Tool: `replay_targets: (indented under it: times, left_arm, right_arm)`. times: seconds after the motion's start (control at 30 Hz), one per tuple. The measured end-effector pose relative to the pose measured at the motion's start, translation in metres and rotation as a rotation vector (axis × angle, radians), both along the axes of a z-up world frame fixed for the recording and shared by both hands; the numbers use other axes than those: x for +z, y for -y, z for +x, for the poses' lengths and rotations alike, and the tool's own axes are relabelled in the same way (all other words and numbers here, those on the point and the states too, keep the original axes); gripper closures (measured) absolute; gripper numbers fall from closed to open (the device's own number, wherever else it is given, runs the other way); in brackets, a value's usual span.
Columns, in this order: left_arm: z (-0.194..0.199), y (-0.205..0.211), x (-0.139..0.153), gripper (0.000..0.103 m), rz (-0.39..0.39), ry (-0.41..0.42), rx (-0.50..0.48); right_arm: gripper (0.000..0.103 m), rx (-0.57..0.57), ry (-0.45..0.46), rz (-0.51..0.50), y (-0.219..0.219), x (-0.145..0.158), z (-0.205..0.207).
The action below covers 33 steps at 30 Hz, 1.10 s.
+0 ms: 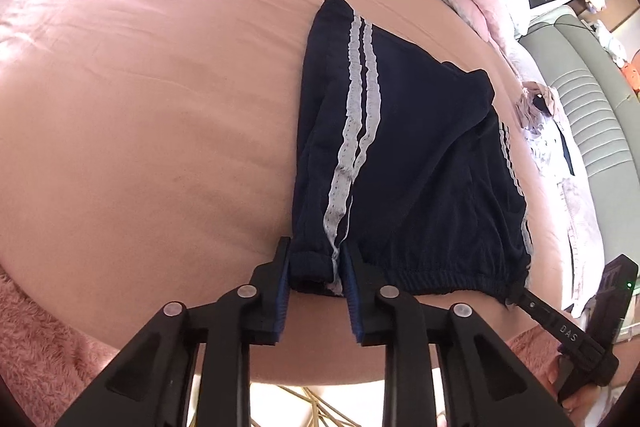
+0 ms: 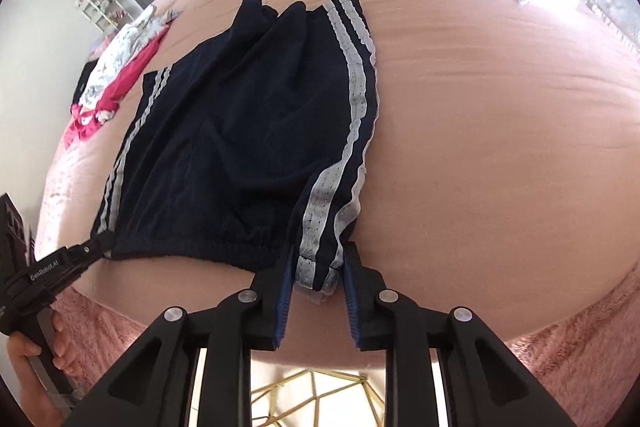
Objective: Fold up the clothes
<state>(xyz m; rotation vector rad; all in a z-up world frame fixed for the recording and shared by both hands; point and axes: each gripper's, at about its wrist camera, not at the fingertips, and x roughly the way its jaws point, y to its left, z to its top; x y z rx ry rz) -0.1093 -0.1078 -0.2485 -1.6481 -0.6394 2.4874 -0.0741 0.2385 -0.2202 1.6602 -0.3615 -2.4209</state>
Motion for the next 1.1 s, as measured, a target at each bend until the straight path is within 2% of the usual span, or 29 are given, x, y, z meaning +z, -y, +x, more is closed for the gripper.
replay_targets:
  times: [0.07,0.1,0.2,0.33,0.47,0.5,0.57,0.67,0.7,0.73,0.8,0.83,0.9,1.03,1.1]
  left_arm:
    - [-0.005,-0.003,0.001,0.083,-0.018,0.002,-0.024]
    - [-0.004,-0.006,0.005,0.095,-0.045,-0.004,-0.032]
    - [0.006,-0.015,0.034,0.095,-0.072,-0.072,-0.080]
    - [0.024,-0.028,0.081,0.095,-0.085,-0.183,-0.155]
    - [0.042,-0.041,0.127,0.095,-0.097,-0.292,-0.230]
    - [0.045,-0.043,0.134,0.095,-0.099,-0.300,-0.244]
    - [0.042,-0.043,0.130,0.095,-0.089,-0.270,-0.248]
    - [0.020,-0.044,0.102,0.095,-0.071,-0.183,-0.237]
    - [0.004,-0.048,0.094,0.095,-0.068,-0.164,-0.240]
    - [-0.012,-0.051,0.091,0.095,-0.066,-0.153,-0.241]
    - [-0.045,-0.051,0.106,0.095,-0.069,-0.183,-0.240]
    - [-0.058,-0.051,0.118,0.095,-0.073,-0.208,-0.238]
    - [-0.064,-0.049,0.168,0.095,-0.096,-0.311,-0.233]
    - [-0.075,-0.046,0.267,0.095,-0.144,-0.517,-0.219]
    - [-0.079,-0.044,0.312,0.095,-0.161,-0.610,-0.210]
  right_arm:
    - [0.082,0.011,-0.005,-0.017,0.002,-0.001,-0.004]
    - [0.090,0.014,-0.012,-0.016,0.003,0.001,-0.004]
    - [0.093,0.000,-0.076,-0.032,0.000,0.018,-0.004]
    - [0.094,-0.007,-0.210,-0.028,-0.006,0.075,0.008]
    - [0.094,0.010,-0.372,-0.060,-0.015,0.149,0.026]
    - [0.094,0.011,-0.382,-0.048,-0.015,0.156,0.028]
    - [0.094,0.012,-0.398,-0.019,-0.017,0.167,0.031]
    - [0.094,-0.007,-0.287,0.016,-0.019,0.133,0.009]
    - [0.094,-0.011,-0.225,0.009,-0.021,0.115,-0.005]
    - [0.094,-0.014,-0.207,-0.006,-0.023,0.108,-0.021]
    - [0.094,-0.020,-0.180,-0.036,-0.027,0.096,-0.052]
    - [0.094,-0.012,-0.207,-0.014,-0.024,0.106,-0.069]
    - [0.094,0.016,-0.291,0.018,-0.012,0.142,-0.102]
    - [0.094,0.025,-0.561,0.002,-0.003,0.267,-0.118]
    - [0.094,0.006,-0.673,0.002,0.000,0.313,-0.108]
